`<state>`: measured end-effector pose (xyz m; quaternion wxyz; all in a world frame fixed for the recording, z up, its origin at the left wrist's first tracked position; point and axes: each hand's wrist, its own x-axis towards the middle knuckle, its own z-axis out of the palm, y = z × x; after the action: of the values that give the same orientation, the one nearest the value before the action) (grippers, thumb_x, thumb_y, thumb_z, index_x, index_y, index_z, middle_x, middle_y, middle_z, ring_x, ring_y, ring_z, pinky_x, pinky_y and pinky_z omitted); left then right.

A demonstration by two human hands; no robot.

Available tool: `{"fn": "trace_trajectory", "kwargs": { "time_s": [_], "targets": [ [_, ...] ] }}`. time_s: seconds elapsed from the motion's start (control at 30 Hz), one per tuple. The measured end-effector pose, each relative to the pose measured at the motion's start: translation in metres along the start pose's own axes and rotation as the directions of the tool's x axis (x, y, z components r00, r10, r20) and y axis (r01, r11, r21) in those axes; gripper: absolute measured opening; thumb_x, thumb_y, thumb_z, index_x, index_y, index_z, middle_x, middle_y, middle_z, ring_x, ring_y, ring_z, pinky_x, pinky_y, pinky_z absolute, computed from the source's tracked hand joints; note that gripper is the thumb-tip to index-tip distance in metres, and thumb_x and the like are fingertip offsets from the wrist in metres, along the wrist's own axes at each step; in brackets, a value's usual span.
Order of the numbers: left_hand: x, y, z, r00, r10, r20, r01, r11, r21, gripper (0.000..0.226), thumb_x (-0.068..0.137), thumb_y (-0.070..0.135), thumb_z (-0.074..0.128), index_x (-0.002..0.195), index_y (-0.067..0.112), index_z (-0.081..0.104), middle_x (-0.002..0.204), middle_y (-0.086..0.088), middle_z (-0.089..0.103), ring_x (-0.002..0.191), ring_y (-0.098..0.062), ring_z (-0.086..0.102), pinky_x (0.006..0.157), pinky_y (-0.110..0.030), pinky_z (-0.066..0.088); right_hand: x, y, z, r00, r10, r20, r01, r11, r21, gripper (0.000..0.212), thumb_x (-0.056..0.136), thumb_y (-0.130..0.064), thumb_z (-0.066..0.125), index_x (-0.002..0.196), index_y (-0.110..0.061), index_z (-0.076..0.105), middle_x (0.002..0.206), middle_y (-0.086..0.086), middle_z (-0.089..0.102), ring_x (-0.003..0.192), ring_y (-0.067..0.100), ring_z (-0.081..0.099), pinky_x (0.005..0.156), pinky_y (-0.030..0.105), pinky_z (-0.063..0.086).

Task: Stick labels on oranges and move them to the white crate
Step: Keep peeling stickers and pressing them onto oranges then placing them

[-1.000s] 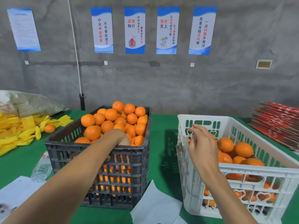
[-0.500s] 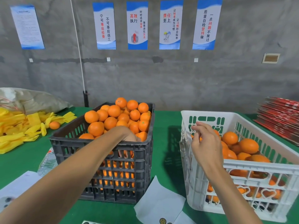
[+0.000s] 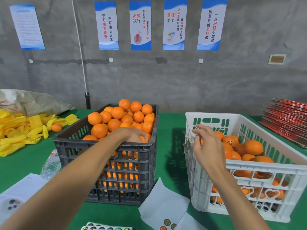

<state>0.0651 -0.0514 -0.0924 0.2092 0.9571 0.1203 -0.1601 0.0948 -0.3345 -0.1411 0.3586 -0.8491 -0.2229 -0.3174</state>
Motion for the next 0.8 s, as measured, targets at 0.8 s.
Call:
{"fn": "trace_trajectory", "kwargs": {
  "time_s": [0.8],
  "targets": [
    [-0.029, 0.015, 0.254, 0.744, 0.257, -0.616, -0.459, 0.867, -0.193, 0.065, 0.095, 0.043, 0.067, 0.146, 0.036, 0.028, 0.144, 0.014, 0.038, 0.119, -0.015, 0.060, 0.096, -0.036, 0.051, -0.172, 0.041, 0.042, 0.898, -0.141, 0.417, -0.014, 0.938, 0.348, 0.023, 0.102, -0.028, 0.053, 0.125, -0.030, 0.050, 0.128, -0.019, 0.045, 0.115, 0.005, 0.055, 0.094, 0.031, 0.050]
  ]
}}
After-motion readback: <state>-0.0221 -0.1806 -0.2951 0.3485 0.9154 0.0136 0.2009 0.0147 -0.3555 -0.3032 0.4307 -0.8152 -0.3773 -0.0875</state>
